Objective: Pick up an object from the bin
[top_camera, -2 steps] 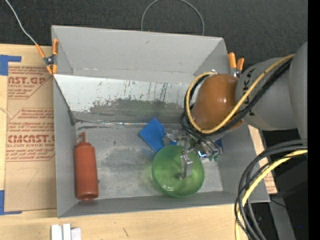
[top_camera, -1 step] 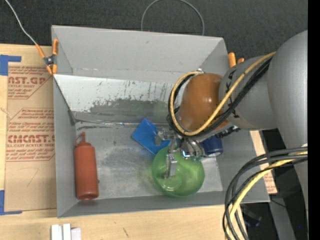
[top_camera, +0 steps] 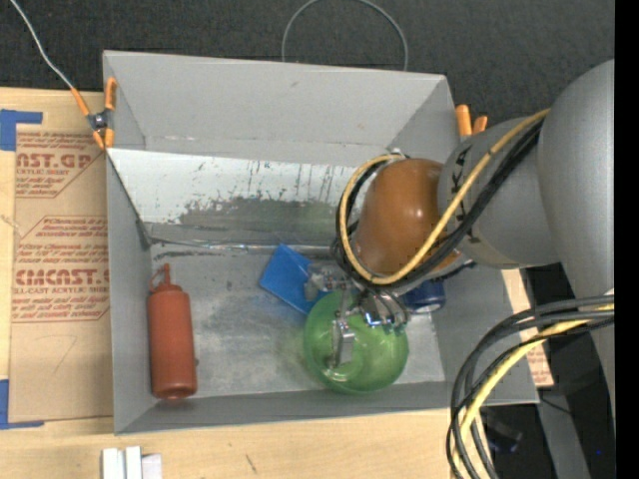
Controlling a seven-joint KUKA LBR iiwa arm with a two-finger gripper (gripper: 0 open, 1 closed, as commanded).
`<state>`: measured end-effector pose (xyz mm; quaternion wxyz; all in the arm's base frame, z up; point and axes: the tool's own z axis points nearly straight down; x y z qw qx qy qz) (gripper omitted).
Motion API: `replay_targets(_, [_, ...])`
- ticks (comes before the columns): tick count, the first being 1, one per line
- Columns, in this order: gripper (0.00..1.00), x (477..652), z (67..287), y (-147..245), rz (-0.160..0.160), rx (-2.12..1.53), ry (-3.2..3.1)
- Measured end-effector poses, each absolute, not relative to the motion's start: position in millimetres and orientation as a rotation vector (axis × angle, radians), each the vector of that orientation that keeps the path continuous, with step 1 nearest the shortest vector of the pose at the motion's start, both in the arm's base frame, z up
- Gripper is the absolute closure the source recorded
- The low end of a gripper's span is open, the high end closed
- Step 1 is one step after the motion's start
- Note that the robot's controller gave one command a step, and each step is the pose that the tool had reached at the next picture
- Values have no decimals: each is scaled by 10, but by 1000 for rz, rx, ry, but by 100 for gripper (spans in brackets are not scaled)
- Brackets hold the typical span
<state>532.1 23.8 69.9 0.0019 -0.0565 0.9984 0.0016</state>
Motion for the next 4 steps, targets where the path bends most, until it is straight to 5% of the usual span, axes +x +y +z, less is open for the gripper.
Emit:
replay_targets(1, [0, 5323, 710, 118, 3, -504, 3088])
replay_targets(2, [100, 5402, 739, 105, 2, -833, 3010])
replay_targets(3, [100, 5401, 739, 105, 3, -833, 3010])
replay_targets(4, [100, 5679, 923, 180, 2, -791, 3018])
